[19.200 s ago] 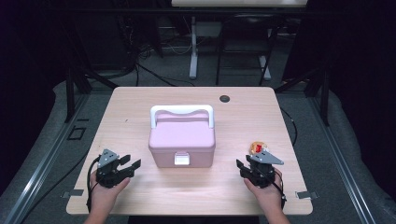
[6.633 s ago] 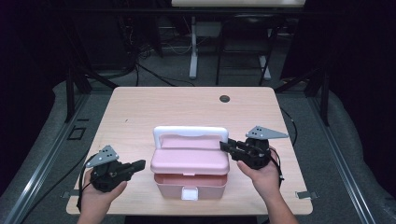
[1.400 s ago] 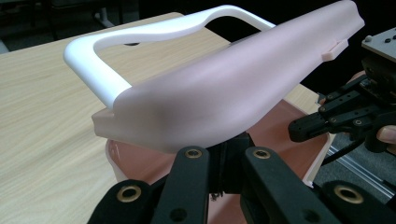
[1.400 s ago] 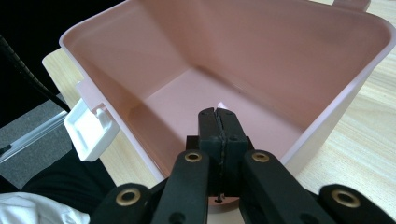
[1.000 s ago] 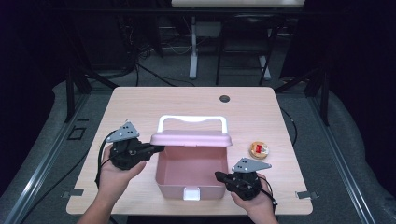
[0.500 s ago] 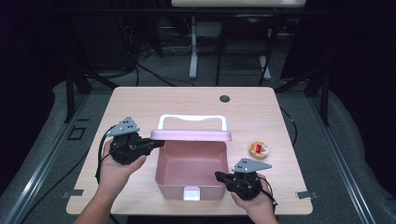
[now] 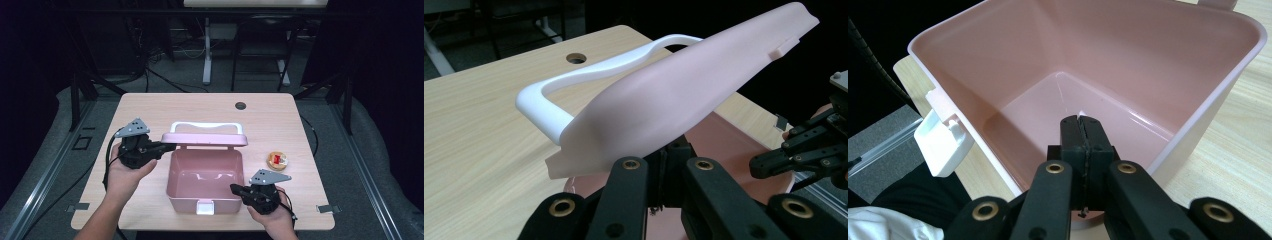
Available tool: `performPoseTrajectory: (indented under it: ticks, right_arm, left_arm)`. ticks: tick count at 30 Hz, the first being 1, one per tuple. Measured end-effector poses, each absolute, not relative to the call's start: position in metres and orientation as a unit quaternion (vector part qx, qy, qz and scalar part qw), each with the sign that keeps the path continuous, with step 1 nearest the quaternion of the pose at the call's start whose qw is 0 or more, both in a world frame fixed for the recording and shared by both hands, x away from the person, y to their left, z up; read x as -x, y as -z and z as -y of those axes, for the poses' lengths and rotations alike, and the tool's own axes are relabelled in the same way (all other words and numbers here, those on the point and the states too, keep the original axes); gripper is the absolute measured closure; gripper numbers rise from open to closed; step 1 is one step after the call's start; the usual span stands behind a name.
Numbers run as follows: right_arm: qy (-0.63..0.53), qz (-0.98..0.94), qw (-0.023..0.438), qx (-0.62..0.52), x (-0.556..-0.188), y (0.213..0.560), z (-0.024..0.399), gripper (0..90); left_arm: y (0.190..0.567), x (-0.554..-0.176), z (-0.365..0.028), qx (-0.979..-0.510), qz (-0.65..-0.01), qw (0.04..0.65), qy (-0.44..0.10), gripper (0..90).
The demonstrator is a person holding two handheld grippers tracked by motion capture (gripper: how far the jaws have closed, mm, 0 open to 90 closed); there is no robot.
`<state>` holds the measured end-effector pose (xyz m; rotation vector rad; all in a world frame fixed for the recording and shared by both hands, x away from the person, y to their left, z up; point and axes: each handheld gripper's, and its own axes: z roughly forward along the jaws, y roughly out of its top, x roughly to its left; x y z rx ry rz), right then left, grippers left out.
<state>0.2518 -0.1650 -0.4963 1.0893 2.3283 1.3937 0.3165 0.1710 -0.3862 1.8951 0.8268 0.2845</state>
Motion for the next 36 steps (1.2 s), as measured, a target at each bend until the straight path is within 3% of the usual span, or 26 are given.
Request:
performPoseTrajectory:
  ticks: [36]
  right_arm:
    - [-0.479,-0.789,0.106,-0.37,-0.252,0.497,0.165,90.0]
  left_arm:
    - [0.381,-0.342,-0.176,-0.773,-0.363,0.502,-0.133,90.0]
